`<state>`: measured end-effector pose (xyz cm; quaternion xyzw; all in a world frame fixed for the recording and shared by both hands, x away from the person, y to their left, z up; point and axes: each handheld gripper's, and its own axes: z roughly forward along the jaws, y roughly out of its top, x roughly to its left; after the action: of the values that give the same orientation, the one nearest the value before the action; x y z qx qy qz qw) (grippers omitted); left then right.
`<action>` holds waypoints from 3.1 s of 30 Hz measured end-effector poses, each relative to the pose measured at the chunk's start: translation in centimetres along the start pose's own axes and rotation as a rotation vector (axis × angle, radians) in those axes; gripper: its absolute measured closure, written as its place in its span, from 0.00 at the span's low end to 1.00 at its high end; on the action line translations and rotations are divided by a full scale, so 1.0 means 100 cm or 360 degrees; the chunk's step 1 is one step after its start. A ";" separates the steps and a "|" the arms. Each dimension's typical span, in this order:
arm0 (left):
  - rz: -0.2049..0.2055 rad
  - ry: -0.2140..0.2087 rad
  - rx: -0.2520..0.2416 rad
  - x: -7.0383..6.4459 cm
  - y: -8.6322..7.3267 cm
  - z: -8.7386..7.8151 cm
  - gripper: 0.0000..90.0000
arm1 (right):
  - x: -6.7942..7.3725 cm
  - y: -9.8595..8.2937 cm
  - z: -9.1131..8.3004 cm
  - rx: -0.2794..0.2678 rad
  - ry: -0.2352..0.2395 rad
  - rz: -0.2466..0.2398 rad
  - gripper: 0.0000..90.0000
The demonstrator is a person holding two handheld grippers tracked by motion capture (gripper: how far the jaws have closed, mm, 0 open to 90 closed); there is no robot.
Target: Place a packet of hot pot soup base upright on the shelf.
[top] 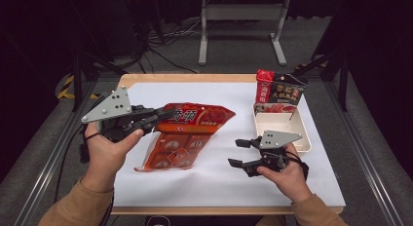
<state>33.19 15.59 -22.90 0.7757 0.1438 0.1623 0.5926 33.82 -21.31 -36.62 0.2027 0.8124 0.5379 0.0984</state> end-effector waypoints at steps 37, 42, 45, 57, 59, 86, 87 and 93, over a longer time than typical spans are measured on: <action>-0.0031 -0.0239 -0.0081 -0.017 0.014 0.065 1.00 | -0.017 0.004 0.012 -0.0435 0.0226 0.0017 0.45; -0.0046 -0.0234 -0.0091 -0.015 0.012 0.063 1.00 | -0.005 0.010 0.020 -0.0370 0.0256 -0.0070 0.62; -0.0046 -0.0230 -0.0095 -0.016 0.012 0.062 1.00 | -0.005 0.011 0.020 -0.0343 0.0245 -0.0097 0.73; -0.0098 -0.0236 -0.0113 -0.008 0.007 0.061 1.00 | -0.002 0.017 0.015 -0.0261 0.0257 -0.0119 0.78; -0.0099 -0.0238 -0.0116 -0.007 0.006 0.061 1.00 | -0.002 0.018 0.013 -0.0248 0.0259 -0.0120 0.78; -0.0227 -0.0051 -0.0050 0.019 -0.027 0.051 0.46 | -0.015 0.035 -0.014 -0.0172 0.0128 -0.0104 0.78; -0.0225 -0.0043 -0.0048 0.021 -0.028 0.050 0.45 | -0.016 0.036 -0.016 -0.0170 0.0116 -0.0101 0.78; -0.0205 0.0007 0.0008 0.024 -0.040 0.047 0.39 | -0.023 0.046 -0.026 -0.0161 0.0049 -0.0053 0.78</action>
<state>37.25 13.52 -27.77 0.7659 0.1951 0.1251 0.5997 35.96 -22.94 -31.54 0.1756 0.7889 0.5795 0.1051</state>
